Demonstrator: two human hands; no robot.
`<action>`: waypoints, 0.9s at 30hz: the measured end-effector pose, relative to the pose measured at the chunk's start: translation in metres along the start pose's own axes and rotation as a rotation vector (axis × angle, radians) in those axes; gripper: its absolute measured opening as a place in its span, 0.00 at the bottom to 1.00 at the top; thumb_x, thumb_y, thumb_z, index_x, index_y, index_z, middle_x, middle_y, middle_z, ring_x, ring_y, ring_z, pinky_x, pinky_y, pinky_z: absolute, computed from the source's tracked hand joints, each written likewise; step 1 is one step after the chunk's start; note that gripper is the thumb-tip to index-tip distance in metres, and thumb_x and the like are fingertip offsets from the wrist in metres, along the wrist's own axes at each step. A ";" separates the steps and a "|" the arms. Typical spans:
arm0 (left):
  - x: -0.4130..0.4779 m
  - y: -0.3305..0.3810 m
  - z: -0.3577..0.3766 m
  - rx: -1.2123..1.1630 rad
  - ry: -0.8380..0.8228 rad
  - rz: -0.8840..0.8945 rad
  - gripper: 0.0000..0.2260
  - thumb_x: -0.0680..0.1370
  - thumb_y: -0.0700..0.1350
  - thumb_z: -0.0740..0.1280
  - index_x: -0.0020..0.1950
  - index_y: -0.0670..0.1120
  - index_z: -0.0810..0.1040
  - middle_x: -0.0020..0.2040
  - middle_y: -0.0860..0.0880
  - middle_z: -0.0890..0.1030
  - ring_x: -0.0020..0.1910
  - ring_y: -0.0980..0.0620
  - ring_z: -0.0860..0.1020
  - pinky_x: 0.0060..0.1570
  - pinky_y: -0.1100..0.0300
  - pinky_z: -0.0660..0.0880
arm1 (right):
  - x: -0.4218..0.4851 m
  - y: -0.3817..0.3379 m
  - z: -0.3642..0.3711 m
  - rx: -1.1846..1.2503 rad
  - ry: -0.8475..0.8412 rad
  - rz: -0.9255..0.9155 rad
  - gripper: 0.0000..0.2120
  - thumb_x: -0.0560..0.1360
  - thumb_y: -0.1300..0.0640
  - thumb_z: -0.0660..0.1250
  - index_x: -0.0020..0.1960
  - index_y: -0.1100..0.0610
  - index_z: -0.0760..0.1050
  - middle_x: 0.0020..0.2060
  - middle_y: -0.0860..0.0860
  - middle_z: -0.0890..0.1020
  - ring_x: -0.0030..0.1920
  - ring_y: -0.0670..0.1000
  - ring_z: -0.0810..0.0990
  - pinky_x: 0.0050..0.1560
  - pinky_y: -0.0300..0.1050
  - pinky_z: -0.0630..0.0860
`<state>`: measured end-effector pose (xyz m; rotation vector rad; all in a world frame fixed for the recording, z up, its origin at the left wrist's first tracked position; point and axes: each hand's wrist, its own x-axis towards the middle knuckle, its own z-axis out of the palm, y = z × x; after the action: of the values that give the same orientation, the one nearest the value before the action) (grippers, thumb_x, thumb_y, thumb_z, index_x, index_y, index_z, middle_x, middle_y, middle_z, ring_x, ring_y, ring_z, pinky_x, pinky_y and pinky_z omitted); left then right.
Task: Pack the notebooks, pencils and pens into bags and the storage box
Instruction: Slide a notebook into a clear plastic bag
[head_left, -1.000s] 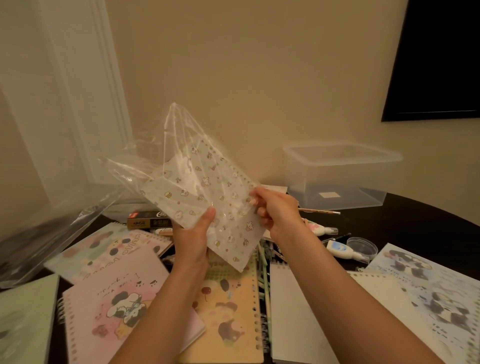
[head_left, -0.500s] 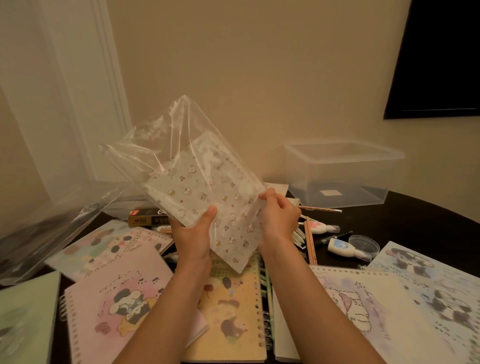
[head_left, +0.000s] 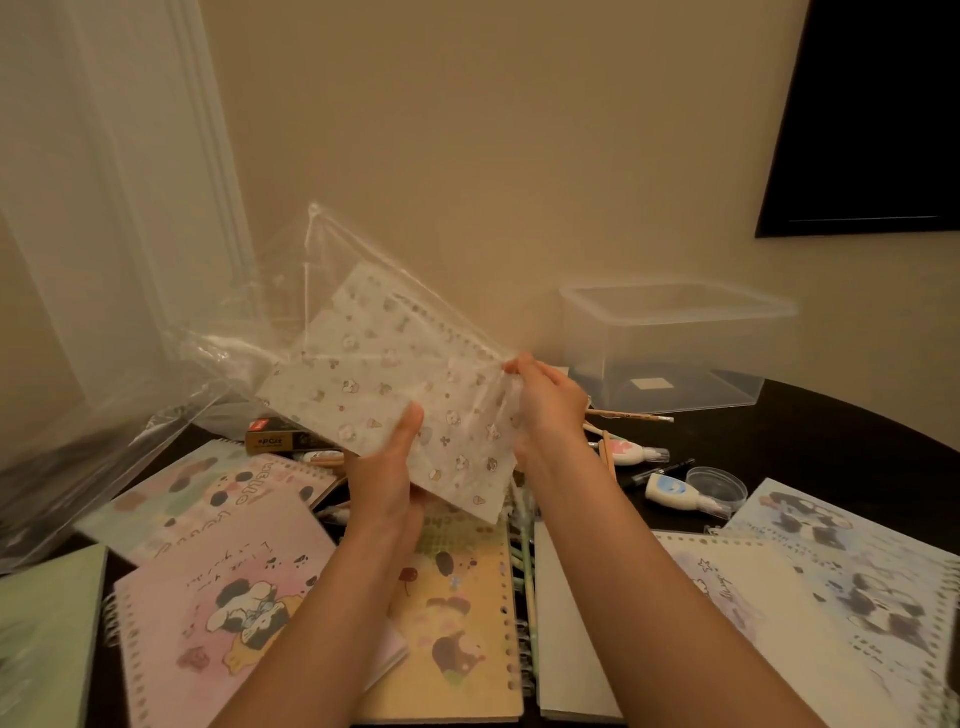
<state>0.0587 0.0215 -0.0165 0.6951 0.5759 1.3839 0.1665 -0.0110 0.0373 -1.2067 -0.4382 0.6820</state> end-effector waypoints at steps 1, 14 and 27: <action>0.000 0.001 0.000 -0.001 -0.028 -0.013 0.19 0.72 0.40 0.70 0.62 0.49 0.74 0.54 0.49 0.81 0.52 0.50 0.80 0.39 0.55 0.78 | 0.001 -0.002 0.001 0.011 0.003 0.001 0.13 0.78 0.58 0.64 0.35 0.55 0.78 0.36 0.45 0.75 0.38 0.45 0.71 0.51 0.47 0.73; 0.002 0.016 -0.005 -0.125 0.056 -0.131 0.09 0.77 0.42 0.66 0.57 0.45 0.76 0.52 0.46 0.81 0.49 0.47 0.80 0.38 0.49 0.77 | 0.012 0.010 -0.014 -0.254 0.027 -0.342 0.10 0.77 0.60 0.64 0.36 0.55 0.74 0.35 0.51 0.78 0.39 0.50 0.78 0.45 0.46 0.76; 0.005 0.024 -0.009 -0.051 0.061 -0.145 0.09 0.76 0.42 0.67 0.55 0.44 0.77 0.53 0.43 0.82 0.51 0.45 0.80 0.38 0.52 0.76 | 0.000 0.016 -0.024 -0.253 -0.615 0.192 0.10 0.80 0.60 0.60 0.56 0.65 0.73 0.42 0.57 0.82 0.26 0.44 0.76 0.26 0.32 0.73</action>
<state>0.0366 0.0285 -0.0050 0.5614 0.6250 1.2832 0.1781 -0.0244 0.0149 -1.2724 -0.9502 1.1981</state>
